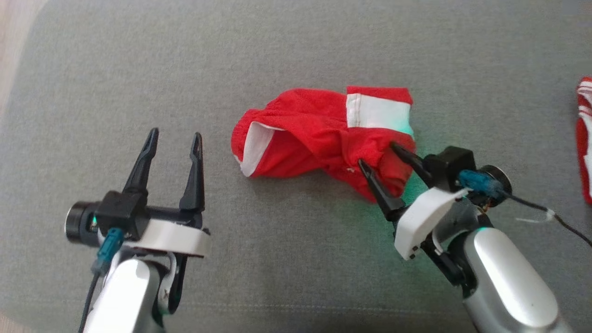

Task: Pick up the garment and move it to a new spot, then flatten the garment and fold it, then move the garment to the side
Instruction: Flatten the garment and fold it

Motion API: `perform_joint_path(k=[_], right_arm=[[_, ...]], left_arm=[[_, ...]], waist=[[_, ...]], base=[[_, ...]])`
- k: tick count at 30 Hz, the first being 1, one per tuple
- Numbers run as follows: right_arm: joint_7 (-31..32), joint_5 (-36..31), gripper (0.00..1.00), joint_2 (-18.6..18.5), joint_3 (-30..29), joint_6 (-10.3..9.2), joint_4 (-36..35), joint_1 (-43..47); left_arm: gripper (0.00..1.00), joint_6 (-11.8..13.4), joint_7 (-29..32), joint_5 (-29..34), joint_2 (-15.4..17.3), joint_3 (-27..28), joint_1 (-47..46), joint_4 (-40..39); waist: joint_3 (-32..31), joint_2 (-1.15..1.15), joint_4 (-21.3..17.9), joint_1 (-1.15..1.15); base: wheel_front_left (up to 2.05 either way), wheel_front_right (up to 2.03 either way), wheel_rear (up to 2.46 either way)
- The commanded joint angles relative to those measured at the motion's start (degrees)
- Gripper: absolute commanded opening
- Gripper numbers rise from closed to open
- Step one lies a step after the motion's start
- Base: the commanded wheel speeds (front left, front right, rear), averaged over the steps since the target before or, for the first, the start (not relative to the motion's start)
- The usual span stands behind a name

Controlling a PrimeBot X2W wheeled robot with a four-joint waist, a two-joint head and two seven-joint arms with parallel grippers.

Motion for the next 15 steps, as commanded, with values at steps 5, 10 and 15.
perform_joint_path(k=[5, 10, 15], right_arm=[[1.97, 0.96, 0.91, -0.78, 2.50, 0.21, 0.15, -3.39], [0.88, 2.11, 0.00, -0.48, 1.27, 0.21, 0.51, -4.26], [-2.89, 3.90, 0.00, 1.09, -4.32, 0.21, -0.23, -2.65]], left_arm=[[1.00, -0.44, -0.70, 0.90, -0.21, 2.44, -3.35, -1.40], [1.00, -0.86, -0.70, 1.46, -0.80, 2.94, -3.78, -1.11], [1.00, -1.30, -0.70, 1.98, -1.18, 3.41, -3.71, -0.85]], waist=[[2.01, 0.00, 1.08, 0.00], [2.60, 0.00, 1.00, 0.00], [2.18, 0.00, 0.40, 0.00]], base=[[0.00, 0.00, 0.00], [0.00, 0.00, 0.00], [0.00, 0.00, 0.00]])
